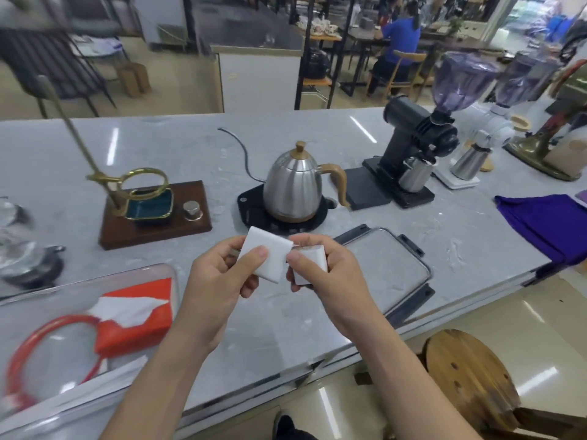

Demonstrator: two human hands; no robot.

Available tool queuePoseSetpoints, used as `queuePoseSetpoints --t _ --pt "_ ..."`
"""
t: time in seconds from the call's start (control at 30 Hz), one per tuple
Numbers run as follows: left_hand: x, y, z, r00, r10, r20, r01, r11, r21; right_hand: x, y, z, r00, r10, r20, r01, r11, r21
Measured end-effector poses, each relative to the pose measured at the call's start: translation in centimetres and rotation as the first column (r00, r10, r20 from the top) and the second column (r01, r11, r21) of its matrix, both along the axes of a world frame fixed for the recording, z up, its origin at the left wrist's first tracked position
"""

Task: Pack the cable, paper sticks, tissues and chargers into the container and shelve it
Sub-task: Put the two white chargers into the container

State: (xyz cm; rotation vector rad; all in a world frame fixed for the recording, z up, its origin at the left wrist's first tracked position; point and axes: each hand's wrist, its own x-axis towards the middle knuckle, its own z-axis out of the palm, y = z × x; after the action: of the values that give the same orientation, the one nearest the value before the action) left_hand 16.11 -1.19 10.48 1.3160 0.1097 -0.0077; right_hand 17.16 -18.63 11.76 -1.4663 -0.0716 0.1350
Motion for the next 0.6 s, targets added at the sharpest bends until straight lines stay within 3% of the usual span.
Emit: queuePoseSetpoints --t 0.27,0.6 --pt "-2.5 6.5 0.4 0.995 0.09 -0.031 -0.089 0.996 0.028 -1.3 6.3 0.2 0.996 0.087 -0.017 -0.086 0.996 0.039" --pt "-4.8 13.6 0.2 0.996 0.068 -0.05 -0.066 0.997 0.041 -2.3 12.4 -0.6 0.985 0.169 -0.037 -0.169 0.986 0.001"
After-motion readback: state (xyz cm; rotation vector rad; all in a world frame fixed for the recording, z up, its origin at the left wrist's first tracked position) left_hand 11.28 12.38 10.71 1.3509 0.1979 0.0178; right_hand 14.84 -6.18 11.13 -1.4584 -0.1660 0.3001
